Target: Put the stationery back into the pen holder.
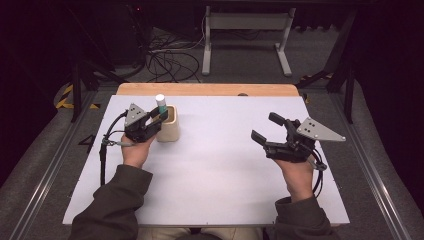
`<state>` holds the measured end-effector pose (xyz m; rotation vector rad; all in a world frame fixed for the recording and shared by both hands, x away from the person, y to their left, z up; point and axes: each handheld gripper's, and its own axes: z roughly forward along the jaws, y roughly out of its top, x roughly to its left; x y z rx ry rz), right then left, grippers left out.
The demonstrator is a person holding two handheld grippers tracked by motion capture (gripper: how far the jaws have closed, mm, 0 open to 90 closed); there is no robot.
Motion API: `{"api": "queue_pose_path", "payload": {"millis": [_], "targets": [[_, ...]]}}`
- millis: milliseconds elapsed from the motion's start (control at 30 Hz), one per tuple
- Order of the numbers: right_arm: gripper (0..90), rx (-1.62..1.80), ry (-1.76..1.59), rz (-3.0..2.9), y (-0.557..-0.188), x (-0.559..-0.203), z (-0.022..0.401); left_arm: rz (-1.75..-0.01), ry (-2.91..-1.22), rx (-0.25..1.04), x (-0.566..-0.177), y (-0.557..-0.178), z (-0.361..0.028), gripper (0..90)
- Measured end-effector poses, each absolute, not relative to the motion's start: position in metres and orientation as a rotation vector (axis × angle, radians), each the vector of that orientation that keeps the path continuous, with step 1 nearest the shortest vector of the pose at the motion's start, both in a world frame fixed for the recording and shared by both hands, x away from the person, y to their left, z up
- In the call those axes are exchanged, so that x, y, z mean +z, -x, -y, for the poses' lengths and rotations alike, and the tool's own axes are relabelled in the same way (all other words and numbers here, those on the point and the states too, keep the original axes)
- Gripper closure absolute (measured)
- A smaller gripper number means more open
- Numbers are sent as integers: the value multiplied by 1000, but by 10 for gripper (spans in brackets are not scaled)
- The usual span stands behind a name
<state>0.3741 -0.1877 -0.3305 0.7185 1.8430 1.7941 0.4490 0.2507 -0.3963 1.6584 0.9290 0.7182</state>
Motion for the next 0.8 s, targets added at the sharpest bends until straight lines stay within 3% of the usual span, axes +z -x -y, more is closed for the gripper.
{"api": "queue_pose_path", "payload": {"millis": [800], "targets": [[158, 1793, -743, -1811, -369, -329, 201, -1002, -1697, 698, -406, -459, -248, 651]]}}
